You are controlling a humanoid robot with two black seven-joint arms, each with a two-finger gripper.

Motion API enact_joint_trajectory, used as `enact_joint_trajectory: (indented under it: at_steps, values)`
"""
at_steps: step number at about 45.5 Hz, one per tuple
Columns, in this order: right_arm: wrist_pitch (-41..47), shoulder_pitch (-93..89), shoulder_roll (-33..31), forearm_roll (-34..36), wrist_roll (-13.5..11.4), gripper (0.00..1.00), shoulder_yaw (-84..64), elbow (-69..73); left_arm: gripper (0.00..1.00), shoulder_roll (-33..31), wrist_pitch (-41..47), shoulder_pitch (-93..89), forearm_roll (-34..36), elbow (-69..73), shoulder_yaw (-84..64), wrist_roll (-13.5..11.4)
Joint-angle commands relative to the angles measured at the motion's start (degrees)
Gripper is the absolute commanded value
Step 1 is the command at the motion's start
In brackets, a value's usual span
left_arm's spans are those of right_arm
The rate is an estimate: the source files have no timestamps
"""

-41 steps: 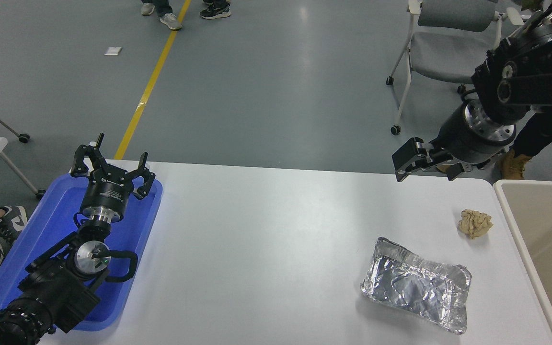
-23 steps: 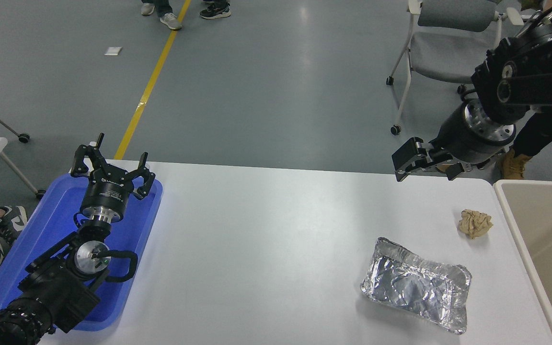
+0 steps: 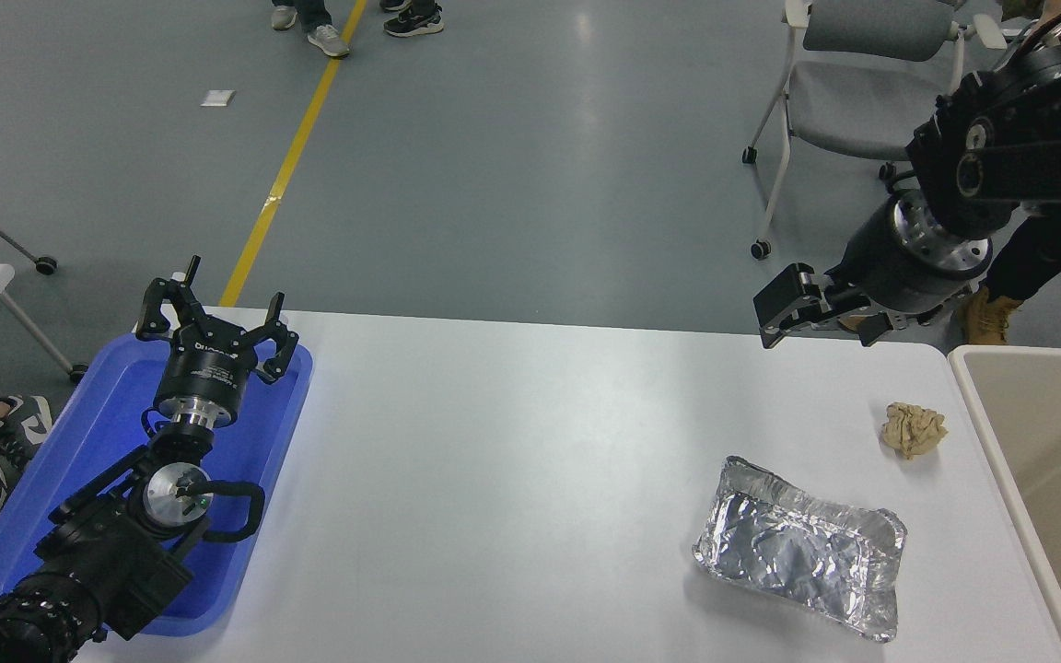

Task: Pick up foil plate and place in dustbin

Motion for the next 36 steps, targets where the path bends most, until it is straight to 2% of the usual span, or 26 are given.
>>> enact_joint_trajectory:
  at_steps: [1, 36]
  values:
    - [0.0, -0.63, 0.06, 0.0, 0.01, 1.0, 0.08, -1.11, 1.0, 0.0, -0.01, 0.0, -0.02, 0.0, 0.0, -0.02]
    - [0.09, -4.06, 0.06, 0.0, 0.1, 1.0, 1.48, -4.28, 1.0, 0.0, -0.01, 0.0, 0.07, 0.0, 0.0, -0.02]
